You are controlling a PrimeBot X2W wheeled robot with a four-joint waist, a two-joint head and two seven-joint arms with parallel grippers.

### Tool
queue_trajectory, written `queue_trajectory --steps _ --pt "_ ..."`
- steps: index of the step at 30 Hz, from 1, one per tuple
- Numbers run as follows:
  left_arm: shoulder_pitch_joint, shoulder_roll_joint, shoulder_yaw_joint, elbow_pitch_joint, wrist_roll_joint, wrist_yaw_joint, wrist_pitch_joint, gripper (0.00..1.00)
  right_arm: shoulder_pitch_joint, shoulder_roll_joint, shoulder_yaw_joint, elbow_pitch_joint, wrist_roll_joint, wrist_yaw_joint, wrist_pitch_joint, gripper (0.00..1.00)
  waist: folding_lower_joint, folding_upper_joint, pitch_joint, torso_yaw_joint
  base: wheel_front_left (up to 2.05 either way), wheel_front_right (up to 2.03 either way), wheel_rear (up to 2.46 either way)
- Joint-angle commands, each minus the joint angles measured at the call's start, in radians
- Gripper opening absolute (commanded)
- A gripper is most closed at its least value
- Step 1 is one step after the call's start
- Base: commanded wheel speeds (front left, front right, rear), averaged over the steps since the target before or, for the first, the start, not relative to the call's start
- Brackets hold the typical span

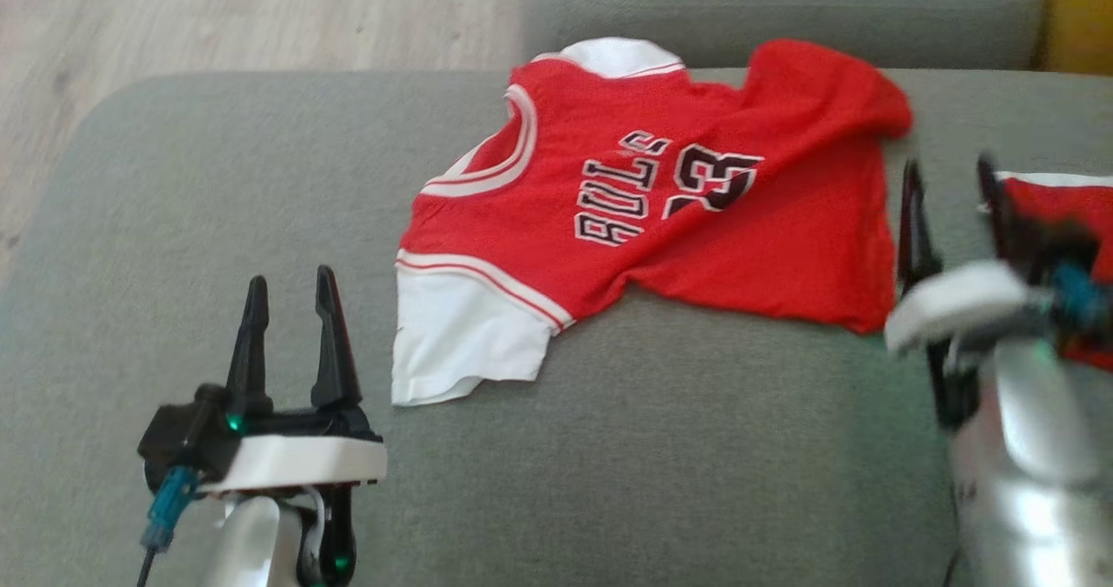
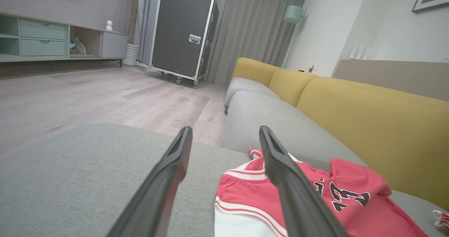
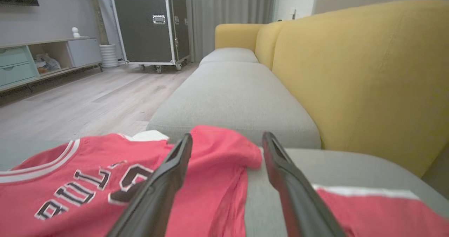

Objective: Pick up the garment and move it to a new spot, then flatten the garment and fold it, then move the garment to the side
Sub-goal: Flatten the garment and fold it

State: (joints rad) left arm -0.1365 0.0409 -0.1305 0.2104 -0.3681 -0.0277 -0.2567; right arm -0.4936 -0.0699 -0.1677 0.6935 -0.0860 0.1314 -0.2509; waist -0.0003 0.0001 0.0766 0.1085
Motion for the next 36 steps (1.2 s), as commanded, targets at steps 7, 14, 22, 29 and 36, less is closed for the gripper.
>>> queue_trajectory --steps 7,14,22,29,36 --pt "0.014 0.009 0.042 -0.011 0.013 -0.006 -0.005 1.0 0.209 0.019 0.137 -0.153 0.178 -0.001 -0.011 1.0 0.0003 -0.0001 -0.041 -0.066 0.0 0.0 0.0" --pt "0.017 0.009 0.033 0.02 0.026 -0.011 -0.005 1.0 0.263 0.019 0.167 -0.189 0.217 -0.001 -0.008 1.0 0.0003 -0.0001 -0.038 -0.078 0.0 0.0 0.0" --pt "-0.008 0.01 0.01 0.167 0.053 -0.014 -0.004 1.0 0.256 0.02 0.183 -0.222 0.228 -0.001 0.005 1.0 0.0003 -0.0001 -0.013 -0.1 0.0 0.0 0.0" --pt "-0.093 0.018 0.005 0.38 0.049 0.007 0.074 1.0 0.255 0.02 0.189 -0.241 0.241 -0.001 0.015 1.0 0.0003 -0.0001 0.033 -0.127 0.0 0.0 0.0" --pt "-0.161 0.041 0.008 0.509 0.05 0.038 0.14 1.0 0.247 0.02 0.163 -0.259 0.243 -0.001 0.013 1.0 0.0003 -0.0001 0.069 -0.14 0.0 0.0 0.0"
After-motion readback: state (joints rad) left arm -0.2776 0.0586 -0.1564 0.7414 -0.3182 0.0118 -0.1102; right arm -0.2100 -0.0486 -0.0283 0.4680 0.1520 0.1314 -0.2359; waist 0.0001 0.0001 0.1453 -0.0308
